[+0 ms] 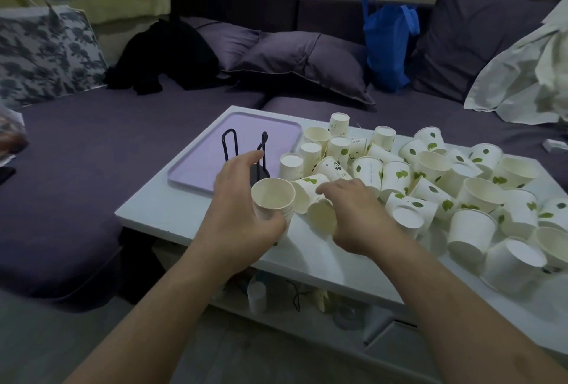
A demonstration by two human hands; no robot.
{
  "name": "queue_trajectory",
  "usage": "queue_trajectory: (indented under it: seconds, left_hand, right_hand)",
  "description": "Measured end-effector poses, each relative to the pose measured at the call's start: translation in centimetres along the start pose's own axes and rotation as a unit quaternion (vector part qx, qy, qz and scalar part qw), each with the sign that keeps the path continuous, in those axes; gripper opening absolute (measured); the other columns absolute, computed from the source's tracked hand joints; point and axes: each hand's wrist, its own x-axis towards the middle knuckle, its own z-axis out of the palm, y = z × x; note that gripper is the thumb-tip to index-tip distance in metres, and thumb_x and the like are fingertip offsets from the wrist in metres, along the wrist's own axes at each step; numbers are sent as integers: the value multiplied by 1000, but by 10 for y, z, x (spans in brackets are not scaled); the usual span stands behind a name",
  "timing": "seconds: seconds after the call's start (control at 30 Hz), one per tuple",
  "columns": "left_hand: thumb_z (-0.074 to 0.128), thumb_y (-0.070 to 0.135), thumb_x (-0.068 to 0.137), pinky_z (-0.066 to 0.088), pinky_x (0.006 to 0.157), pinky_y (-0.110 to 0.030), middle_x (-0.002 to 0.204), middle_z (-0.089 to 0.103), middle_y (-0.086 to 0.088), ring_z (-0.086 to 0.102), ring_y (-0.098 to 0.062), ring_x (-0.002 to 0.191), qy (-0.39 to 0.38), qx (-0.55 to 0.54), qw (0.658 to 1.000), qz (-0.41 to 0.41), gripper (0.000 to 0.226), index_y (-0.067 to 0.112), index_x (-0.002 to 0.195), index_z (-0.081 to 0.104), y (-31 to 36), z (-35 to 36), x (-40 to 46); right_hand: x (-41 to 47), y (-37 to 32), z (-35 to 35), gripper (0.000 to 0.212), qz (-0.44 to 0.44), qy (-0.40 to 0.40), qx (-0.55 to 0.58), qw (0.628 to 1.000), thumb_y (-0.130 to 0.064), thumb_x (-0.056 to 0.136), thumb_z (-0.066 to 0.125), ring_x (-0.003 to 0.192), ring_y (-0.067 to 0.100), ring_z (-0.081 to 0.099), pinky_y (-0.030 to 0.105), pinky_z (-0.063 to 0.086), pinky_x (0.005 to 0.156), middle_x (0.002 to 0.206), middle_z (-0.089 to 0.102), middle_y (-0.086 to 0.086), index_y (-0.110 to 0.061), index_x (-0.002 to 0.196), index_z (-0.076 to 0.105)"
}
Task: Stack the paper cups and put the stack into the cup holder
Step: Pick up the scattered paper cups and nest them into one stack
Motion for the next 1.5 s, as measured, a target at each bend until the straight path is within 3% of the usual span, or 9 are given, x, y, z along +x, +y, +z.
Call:
queue_trajectory:
  seconds: [0.17, 0.37, 0.67, 0.87, 1.0, 1.07, 1.17, 1.3, 1.5]
  left_hand:
    - [86, 10, 79, 42, 94, -2, 135, 51, 17, 52, -2, 121, 6, -11, 996, 91, 78, 29, 145, 48, 20, 3, -14]
    - [78, 11, 87, 58, 88, -20, 115, 65, 19, 65, -4, 107, -104, -32, 987, 117, 46, 29, 127, 63, 40, 21, -29]
    - [74, 21, 95, 61, 92, -25, 124, 61, 18, 65, -4, 105, -249, 62, 966, -40, 49, 34, 138, 54, 36, 60, -39]
    - [88, 34, 83, 55, 107, -37, 148, 51, 17, 56, -12, 132, -197, -78, 966, -150, 93, 40, 154, 29, 38, 80, -39]
    - [87, 31, 85, 52, 83, -14, 130, 59, 22, 60, -4, 113, -163, -127, 970, -128, 75, 43, 141, 39, 44, 86, -38]
    - [86, 34, 86, 46, 75, -11, 125, 56, 24, 58, -3, 109, -167, -123, 969, -137, 70, 45, 136, 39, 43, 89, -39]
    - [86, 37, 85, 49, 88, -22, 129, 54, 22, 55, -7, 118, -172, -112, 966, -156, 71, 42, 138, 40, 42, 91, -39]
    - [87, 38, 83, 48, 89, -26, 127, 56, 21, 56, -7, 115, -184, -116, 962, -166, 72, 41, 139, 42, 40, 92, -39]
    - [88, 38, 82, 55, 97, -33, 134, 57, 18, 57, -12, 122, -188, -112, 961, -171, 78, 37, 145, 43, 38, 94, -36]
  right_hand:
    - [-1, 9, 12, 70, -6, -12, -38, 999, -13, 85, 76, 128, 26, 38, 37, 44, 103, 144, 40, -2, -30, 148, 51]
    - [-8, 15, 13, 79, -5, -27, -15, 1000, -10, 81, 82, 125, 22, 56, 41, 60, 91, 152, 43, -10, -37, 148, 49]
    - [-21, 25, 11, 69, -23, -18, -34, 999, -11, 79, 78, 114, 17, 60, 34, 51, 67, 134, 48, -18, -41, 134, 50]
    - [-44, 37, -17, 50, 14, -18, 299, 954, -34, 72, 90, 94, 9, 69, 36, 59, 85, 109, 66, -17, -37, 115, 65]
    - [-61, 48, -31, 61, -28, -132, 355, 925, -14, 81, 80, 97, 5, 70, 20, 55, 79, 123, 67, -19, -37, 135, 63]
    - [-63, 60, -36, 63, 5, -92, 363, 927, -5, 85, 67, 98, 11, 70, 21, 53, 76, 128, 63, -15, -36, 139, 61]
    - [-59, 80, -35, 57, 109, 62, 207, 970, -9, 88, 61, 113, 17, 61, 31, 53, 86, 133, 55, -7, -33, 139, 60]
    - [-55, 94, -20, 64, 176, 40, 62, 982, -23, 87, 64, 135, 25, 46, 43, 52, 97, 144, 44, -3, -37, 148, 52]
    - [-55, 86, -17, 43, 172, -12, 18, 985, -33, 83, 73, 98, 24, 58, 43, 59, 77, 113, 53, -5, -36, 117, 45]
